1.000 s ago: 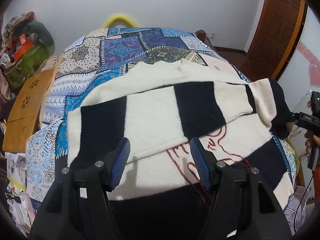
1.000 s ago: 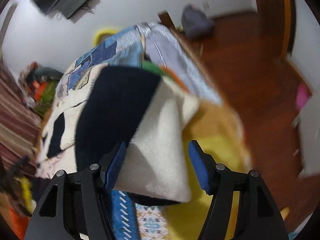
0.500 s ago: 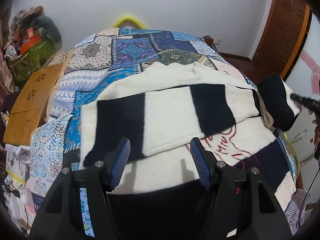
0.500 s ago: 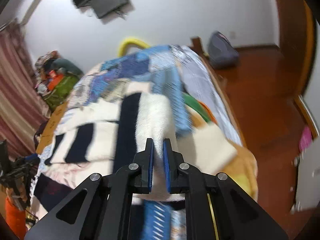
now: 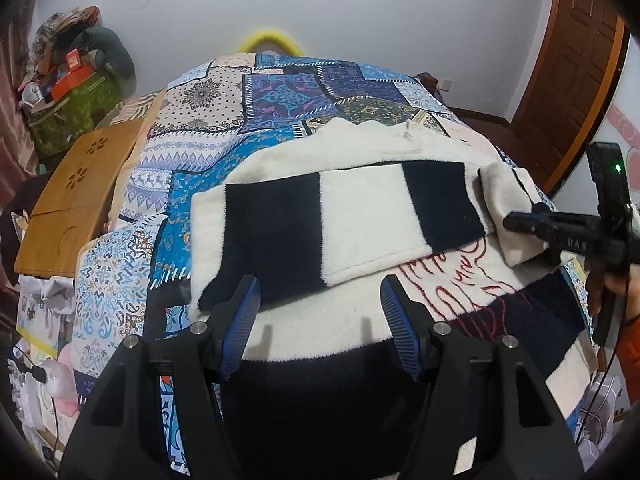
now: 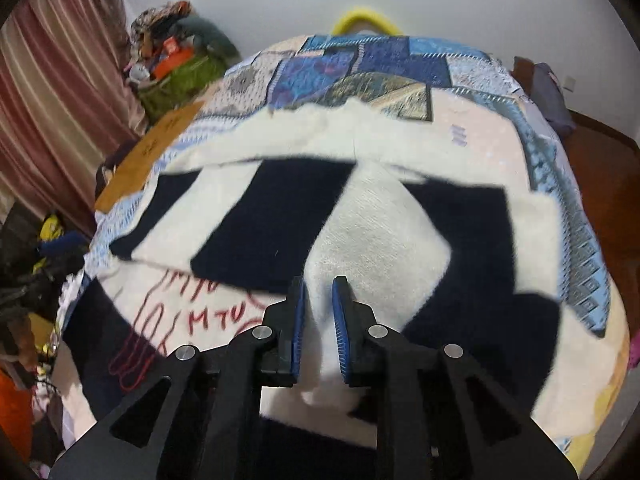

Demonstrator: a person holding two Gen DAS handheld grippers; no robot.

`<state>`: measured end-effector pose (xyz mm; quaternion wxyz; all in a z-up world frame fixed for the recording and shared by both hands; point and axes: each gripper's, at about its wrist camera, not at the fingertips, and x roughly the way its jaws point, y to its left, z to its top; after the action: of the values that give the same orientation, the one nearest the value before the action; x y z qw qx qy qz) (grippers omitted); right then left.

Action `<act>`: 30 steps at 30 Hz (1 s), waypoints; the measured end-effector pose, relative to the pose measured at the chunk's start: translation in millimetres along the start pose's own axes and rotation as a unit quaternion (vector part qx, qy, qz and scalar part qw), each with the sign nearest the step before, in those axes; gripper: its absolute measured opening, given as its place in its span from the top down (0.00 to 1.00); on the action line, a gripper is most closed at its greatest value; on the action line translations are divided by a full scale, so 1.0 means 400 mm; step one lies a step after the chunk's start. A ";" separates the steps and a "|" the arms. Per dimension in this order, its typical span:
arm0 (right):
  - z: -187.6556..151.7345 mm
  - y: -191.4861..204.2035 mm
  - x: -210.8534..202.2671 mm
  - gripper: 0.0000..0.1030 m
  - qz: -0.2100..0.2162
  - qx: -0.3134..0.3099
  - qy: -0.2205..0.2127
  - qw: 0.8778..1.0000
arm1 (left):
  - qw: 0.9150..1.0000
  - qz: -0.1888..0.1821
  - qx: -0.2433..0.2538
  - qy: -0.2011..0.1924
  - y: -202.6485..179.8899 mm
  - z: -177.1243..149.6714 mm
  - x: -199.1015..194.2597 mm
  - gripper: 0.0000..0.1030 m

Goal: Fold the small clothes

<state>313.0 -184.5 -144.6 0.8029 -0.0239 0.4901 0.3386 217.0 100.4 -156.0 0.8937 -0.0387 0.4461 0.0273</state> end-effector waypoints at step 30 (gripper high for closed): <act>-0.202 -0.404 -0.165 0.86 -0.132 0.157 -0.031 0.978 | 1.000 -0.010 0.013 0.007 -0.115 0.024 0.046 0.40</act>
<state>323.1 -373.1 -181.0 0.8492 0.0483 0.5042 0.1495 239.6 55.9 -162.7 0.8913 -0.0314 0.4521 0.0123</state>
